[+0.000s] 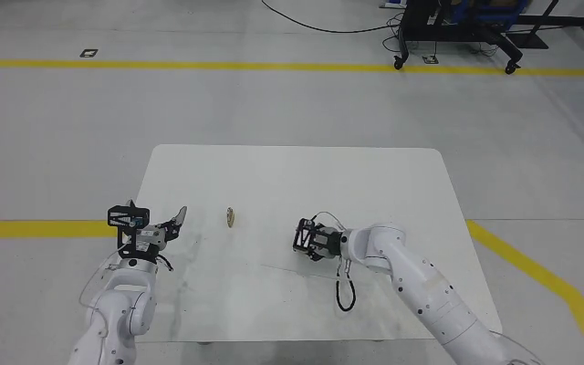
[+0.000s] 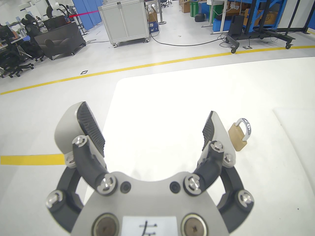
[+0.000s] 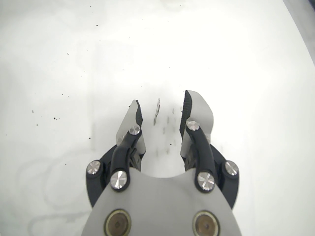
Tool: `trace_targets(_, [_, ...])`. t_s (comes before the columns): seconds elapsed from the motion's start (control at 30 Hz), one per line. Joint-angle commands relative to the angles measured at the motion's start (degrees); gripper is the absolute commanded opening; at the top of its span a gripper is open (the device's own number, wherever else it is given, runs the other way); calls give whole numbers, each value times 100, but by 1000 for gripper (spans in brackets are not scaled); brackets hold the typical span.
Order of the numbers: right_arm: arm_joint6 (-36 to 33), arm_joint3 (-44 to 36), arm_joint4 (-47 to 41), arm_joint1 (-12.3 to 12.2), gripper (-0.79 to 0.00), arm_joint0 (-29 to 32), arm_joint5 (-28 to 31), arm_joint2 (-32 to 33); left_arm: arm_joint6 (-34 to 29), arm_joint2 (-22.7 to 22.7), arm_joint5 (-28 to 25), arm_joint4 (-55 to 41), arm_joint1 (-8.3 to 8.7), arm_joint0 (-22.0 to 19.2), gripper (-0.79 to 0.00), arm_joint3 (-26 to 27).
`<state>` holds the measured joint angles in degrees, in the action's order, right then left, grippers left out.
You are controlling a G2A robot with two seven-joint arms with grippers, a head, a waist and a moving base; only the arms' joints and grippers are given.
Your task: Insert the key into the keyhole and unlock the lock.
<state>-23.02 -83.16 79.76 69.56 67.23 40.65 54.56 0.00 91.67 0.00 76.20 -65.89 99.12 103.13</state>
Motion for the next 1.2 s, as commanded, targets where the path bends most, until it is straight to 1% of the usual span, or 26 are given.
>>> trace_targets(0.0, [-2, 42, -36, 11, -674, -45, -22, -29, 0, 0, 0, 0, 0, 0, 0, 0])
trace_targets(0.03, [18, 57, -53, 15, -785, -65, -27, -39, 0, 0, 0, 0, 0, 0, 0, 0])
trace_targets(0.33, [480, -101, -62, -73, -785, 29, 242, 181, 0, 0, 0, 0, 0, 0, 0, 0])
trace_targets(0.5, [1136, -417, 99, -175, -785, 304, 353, 448, 0, 0, 0, 0, 0, 0, 0, 0])
trace_targets(0.63, [1685, -424, 273, -234, -785, 440, 433, 583, 0, 0, 0, 0, 0, 0, 0, 0])
trace_targets(0.93, [1685, -424, 273, -234, -785, 440, 433, 583, 2, -6, -25, -14, -1, 3, 0, 5])
trace_targets(0.97, [1685, -424, 273, -234, -785, 440, 433, 583, 4, -21, -156, -32, 1, 34, 0, 40])
trace_targets(1.03, [1697, -354, 250, -230, -785, 475, 202, 613, -42, -46, -323, 183, 14, 139, 0, 206])
trace_targets(1.17, [2007, -185, 133, -211, -785, 448, 97, 570, -130, -336, -569, 1067, 34, 414, 0, 823])
